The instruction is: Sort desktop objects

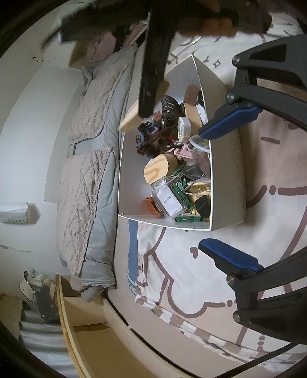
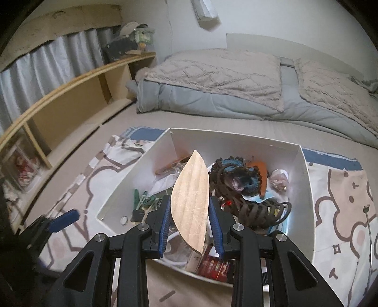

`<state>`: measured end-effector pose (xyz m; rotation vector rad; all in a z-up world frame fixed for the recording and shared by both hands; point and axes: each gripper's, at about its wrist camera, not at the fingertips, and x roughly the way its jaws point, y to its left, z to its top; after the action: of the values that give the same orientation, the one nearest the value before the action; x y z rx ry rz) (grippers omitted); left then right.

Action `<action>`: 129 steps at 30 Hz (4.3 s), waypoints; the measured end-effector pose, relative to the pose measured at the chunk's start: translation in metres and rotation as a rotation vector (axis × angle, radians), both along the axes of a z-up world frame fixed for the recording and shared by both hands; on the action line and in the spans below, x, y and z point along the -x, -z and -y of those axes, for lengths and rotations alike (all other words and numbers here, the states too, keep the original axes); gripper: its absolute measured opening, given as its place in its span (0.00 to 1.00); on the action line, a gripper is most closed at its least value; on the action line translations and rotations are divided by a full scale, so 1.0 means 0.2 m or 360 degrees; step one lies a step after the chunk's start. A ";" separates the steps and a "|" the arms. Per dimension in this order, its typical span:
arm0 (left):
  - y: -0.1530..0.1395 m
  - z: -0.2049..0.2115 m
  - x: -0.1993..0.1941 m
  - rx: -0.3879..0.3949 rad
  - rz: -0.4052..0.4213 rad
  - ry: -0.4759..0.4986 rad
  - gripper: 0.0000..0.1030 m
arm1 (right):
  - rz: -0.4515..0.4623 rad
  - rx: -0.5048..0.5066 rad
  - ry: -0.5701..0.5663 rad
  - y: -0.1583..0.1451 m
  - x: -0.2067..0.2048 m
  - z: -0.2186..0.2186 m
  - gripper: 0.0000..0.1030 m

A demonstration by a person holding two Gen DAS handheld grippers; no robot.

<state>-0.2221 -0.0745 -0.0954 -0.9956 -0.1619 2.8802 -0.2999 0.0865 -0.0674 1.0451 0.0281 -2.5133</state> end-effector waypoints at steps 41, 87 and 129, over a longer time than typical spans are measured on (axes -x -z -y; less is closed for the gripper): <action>-0.04 0.41 -0.13 -0.0188 -0.0058 -0.0297 0.84 | 0.0205 -0.0064 -0.0269 0.23 0.13 0.49 1.00; -0.14 0.19 -0.23 0.0001 -0.0206 -0.0223 1.00 | -0.0431 0.0080 0.0234 -0.07 -0.43 -0.19 1.00; -0.33 -0.14 -0.82 0.0127 -0.0289 -0.0117 1.00 | -0.0573 -0.0073 0.0400 -0.17 -1.15 -0.54 1.00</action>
<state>-0.0584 -0.0473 -0.0299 -0.7486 -0.0726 3.0460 -0.0699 0.1940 -0.0330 0.6317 0.0622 -2.9127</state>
